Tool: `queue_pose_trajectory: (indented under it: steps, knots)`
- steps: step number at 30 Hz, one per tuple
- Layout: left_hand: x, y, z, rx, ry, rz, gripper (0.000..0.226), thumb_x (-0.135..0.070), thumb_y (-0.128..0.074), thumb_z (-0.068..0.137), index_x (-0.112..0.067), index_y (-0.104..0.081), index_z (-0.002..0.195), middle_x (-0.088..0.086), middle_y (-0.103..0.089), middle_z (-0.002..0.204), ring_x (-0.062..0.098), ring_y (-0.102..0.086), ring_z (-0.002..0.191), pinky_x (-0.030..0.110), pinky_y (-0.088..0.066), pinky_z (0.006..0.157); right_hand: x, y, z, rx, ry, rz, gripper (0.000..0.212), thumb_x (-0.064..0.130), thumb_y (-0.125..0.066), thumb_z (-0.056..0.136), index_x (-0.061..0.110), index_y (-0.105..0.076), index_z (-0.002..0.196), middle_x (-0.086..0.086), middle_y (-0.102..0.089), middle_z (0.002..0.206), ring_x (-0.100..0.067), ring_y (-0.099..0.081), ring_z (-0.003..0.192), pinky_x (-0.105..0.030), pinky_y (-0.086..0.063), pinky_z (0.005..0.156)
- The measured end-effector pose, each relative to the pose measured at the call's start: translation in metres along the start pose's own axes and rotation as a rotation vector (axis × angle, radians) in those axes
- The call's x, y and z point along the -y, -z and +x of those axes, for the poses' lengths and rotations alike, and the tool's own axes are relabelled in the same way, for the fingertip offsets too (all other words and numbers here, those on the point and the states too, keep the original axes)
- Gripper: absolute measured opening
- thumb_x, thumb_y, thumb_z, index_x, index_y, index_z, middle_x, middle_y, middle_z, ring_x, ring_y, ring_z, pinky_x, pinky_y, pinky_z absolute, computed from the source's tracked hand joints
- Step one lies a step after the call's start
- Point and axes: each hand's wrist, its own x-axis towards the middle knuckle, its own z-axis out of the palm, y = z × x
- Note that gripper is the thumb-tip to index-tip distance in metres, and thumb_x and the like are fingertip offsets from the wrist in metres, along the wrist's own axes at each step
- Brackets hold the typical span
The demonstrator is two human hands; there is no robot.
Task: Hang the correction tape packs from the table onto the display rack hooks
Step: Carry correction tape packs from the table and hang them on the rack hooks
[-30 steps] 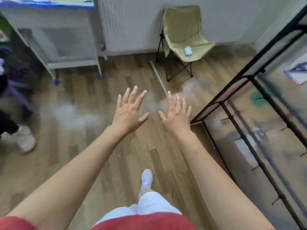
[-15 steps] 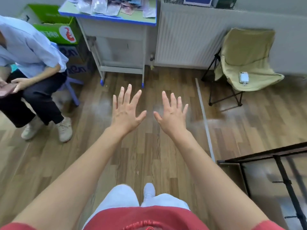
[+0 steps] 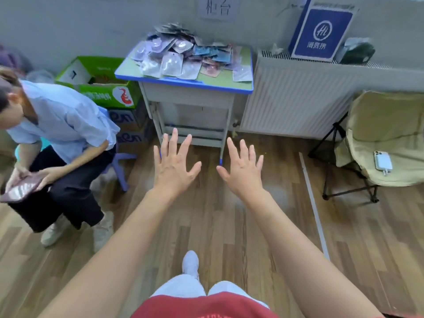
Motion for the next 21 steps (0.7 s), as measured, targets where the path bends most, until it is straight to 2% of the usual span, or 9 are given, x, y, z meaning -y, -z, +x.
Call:
queue_pose_trajectory:
  steps: [10,21]
  knots:
    - [0.045,0.014,0.188,0.004,-0.034,-0.005,0.071,-0.045,-0.047,0.095,-0.029,-0.009,0.153,0.003,0.010,0.161,0.023,0.011,0.147,0.043,0.007,0.117,0.046,0.027,0.178,-0.061,-0.034,0.046,0.070,0.044,-0.039,0.099,0.028,0.003,0.153,-0.009,0.002,0.161,-0.030,0.003,0.148,-0.050,0.000,0.117]
    - [0.088,-0.001,0.410,0.033,0.071,0.022,0.070,-0.046,-0.045,0.096,-0.029,-0.006,0.153,0.001,0.013,0.160,0.024,0.011,0.147,0.043,0.005,0.117,0.067,0.041,0.413,0.001,0.018,0.049,0.069,0.044,-0.039,0.100,0.025,0.000,0.153,-0.010,0.000,0.161,-0.032,-0.003,0.147,-0.051,-0.004,0.117]
